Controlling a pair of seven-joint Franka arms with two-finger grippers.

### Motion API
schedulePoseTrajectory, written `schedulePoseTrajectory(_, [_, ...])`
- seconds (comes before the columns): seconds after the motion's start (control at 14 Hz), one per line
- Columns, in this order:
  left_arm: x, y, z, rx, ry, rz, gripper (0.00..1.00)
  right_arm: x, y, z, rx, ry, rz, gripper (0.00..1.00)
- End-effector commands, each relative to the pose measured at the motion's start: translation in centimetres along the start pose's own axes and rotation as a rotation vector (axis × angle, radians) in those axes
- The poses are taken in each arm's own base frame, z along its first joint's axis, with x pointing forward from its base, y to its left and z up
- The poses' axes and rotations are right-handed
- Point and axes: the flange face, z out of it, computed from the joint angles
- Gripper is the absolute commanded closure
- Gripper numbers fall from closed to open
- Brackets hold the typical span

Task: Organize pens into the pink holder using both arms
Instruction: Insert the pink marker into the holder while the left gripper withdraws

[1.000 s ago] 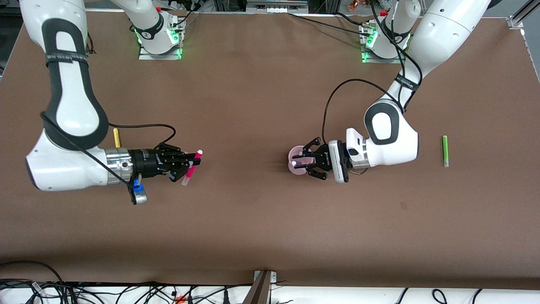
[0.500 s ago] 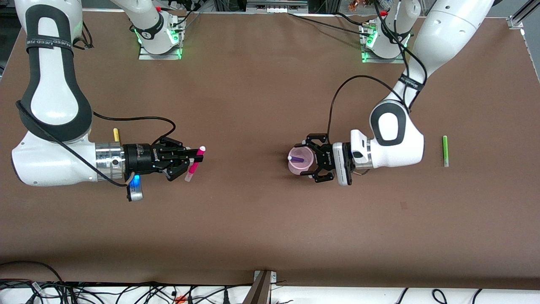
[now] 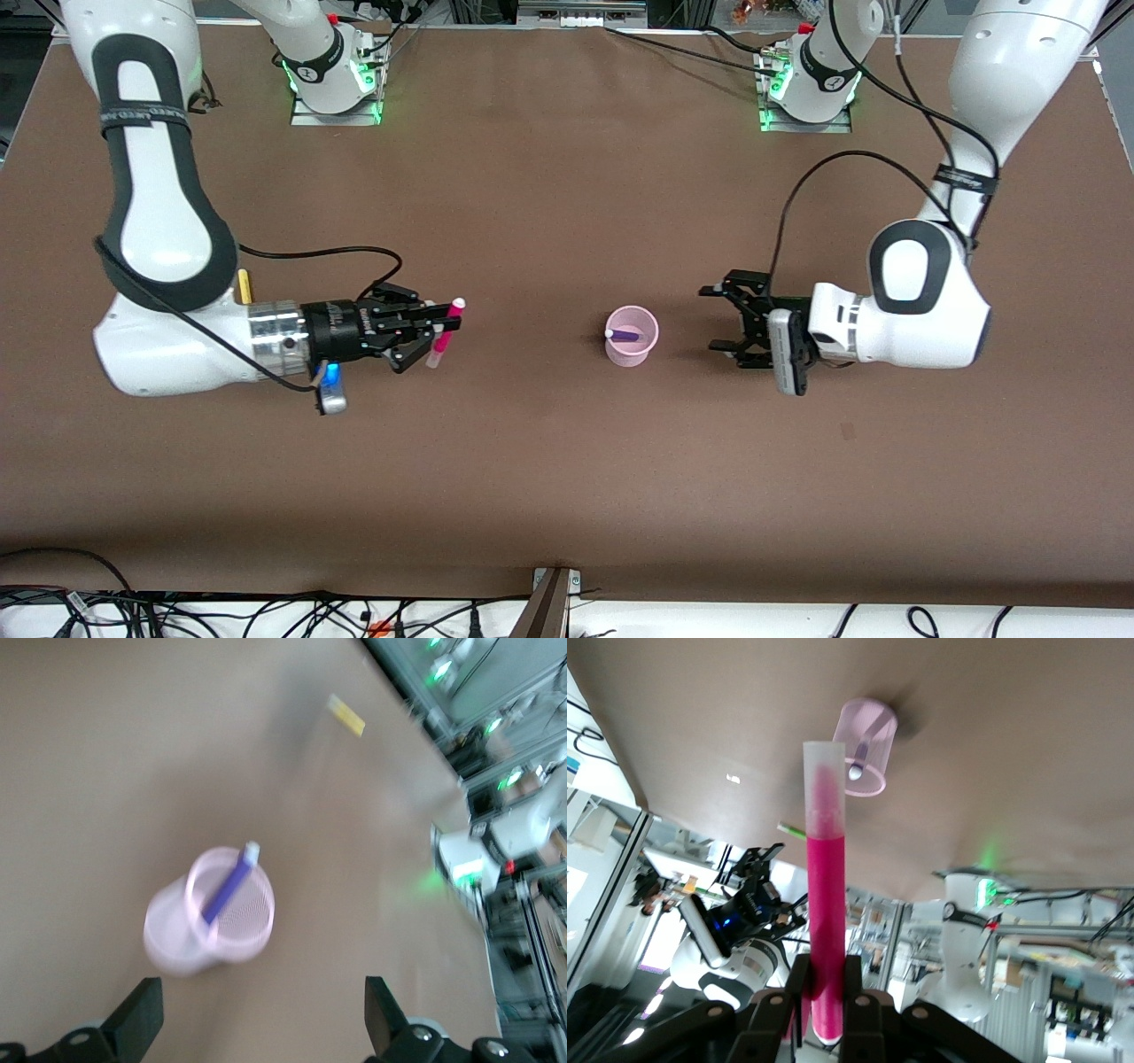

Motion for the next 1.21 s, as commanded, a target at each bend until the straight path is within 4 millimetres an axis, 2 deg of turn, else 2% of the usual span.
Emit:
schedulePoseTrajectory(0.0, [-1.4, 2.0, -3.8, 0.093, -0.184, -0.105, 0.0, -0.2, -0.8, 6.6, 0.045, -0.069, 0.023, 1.0])
schedulePoseTrajectory(0.14, [-3.6, 2.9, -6.9, 0.161, -0.334, -0.15, 0.0, -0.2, -0.8, 10.8, 0.132, -0.13, 0.086, 1.0])
schedulePoseTrajectory(0.36, [-5.2, 4.9, -10.3, 0.332, -0.561, -0.25, 0.0, 0.1, -0.5, 17.8, 0.226, -0.16, 0.151, 1.0])
schedulePoseTrajectory(0.5, [-5.1, 6.0, -12.2, 0.433, -0.643, -0.313, 0.0, 1.2, 0.3, 22.1, 0.282, -0.166, 0.151, 1.0])
schedulePoseTrajectory(0.64, [-3.5, 8.7, -15.3, 0.57, -0.667, -0.418, 0.0, 2.2, 1.6, 26.0, 0.318, -0.186, 0.123, 1.0])
schedulePoseTrajectory(0.71, [-3.0, 10.0, -16.5, 0.625, -0.66, -0.485, 0.0, 3.0, 2.0, 27.0, 0.34, -0.18, 0.118, 1.0])
schedulePoseTrajectory(0.86, [-1.9, 12.2, -18.1, 0.725, -0.588, -0.596, 0.0, 3.2, 2.4, 28.4, 0.351, -0.15, 0.103, 1.0])
schedulePoseTrajectory(1.0, [-0.5, 14.5, -20.2, 0.777, -0.53, -0.605, 0.0, 3.4, 2.7, 28.9, 0.348, -0.143, 0.095, 1.0])
schedulePoseTrajectory(1.07, [0.0, 15.2, -21.1, 0.787, -0.502, -0.594, 0.0, 3.7, 3.1, 29.8, 0.341, -0.14, 0.083, 1.0])
schedulePoseTrajectory(1.14, [0.6, 16.7, -22.4, 0.813, -0.462, -0.58, 0.0, 3.7, 3.3, 30.4, 0.348, -0.146, 0.066, 1.0])
